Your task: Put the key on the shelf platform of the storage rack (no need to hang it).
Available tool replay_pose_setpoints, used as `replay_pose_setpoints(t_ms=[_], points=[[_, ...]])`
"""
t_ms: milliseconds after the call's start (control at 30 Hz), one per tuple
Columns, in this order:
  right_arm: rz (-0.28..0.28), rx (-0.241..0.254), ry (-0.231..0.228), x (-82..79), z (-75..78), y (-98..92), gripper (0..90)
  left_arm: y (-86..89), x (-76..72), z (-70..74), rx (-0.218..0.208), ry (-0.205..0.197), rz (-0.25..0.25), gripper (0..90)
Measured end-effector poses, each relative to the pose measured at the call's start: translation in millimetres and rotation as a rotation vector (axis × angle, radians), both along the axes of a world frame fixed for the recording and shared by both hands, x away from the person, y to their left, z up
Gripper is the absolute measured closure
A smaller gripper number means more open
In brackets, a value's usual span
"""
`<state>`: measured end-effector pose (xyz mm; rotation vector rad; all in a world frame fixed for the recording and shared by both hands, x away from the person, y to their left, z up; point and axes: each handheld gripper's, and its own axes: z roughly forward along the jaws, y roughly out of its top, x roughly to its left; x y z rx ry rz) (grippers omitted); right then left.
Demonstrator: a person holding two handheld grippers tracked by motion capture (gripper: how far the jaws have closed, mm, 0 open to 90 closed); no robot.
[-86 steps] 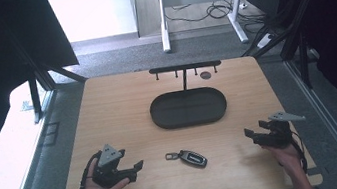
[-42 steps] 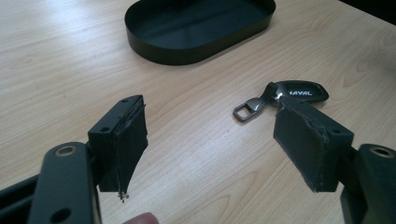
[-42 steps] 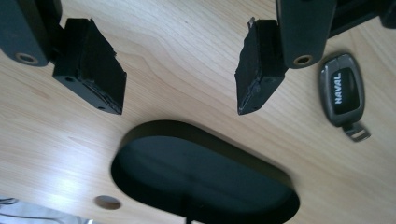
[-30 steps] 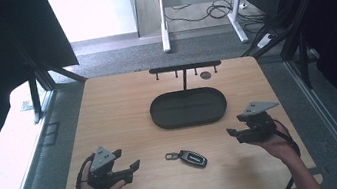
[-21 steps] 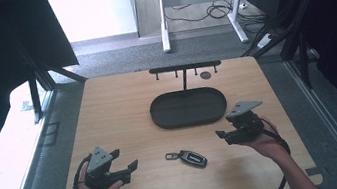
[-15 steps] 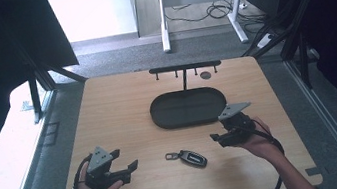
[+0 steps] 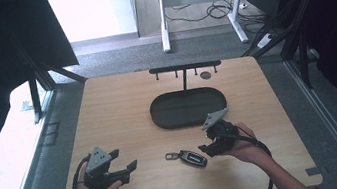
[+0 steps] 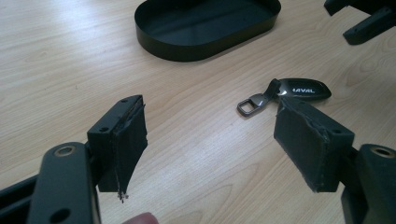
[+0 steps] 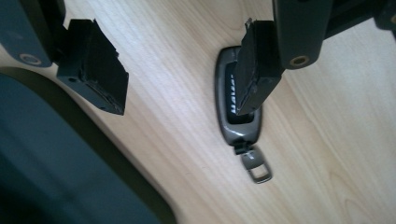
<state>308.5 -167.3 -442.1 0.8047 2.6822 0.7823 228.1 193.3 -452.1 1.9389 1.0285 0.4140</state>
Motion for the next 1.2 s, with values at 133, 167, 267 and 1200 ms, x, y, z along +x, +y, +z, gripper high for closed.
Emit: replay_pose_setpoints(t_ms=[133, 167, 267, 1200], points=[[0.010, -0.029, 0.016, 0.6, -4.8, 8.5, 34.8, 0.8, -0.1, 0.3, -0.002, 0.000, 0.001, 25.6], [0.011, -0.034, 0.020, 1.0, -6.4, 10.7, 34.8, 1.1, -0.1, 0.3, -0.002, 0.000, 0.002, 25.6], [0.020, -0.056, 0.034, 2.2, -11.0, 16.6, 34.6, 1.4, -0.3, 0.7, -0.002, -0.002, 0.002, 25.6], [0.100, -0.171, 0.073, 7.0, -35.0, 57.7, 32.4, 3.1, -3.4, 4.0, -0.007, -0.015, 0.009, 25.7]])
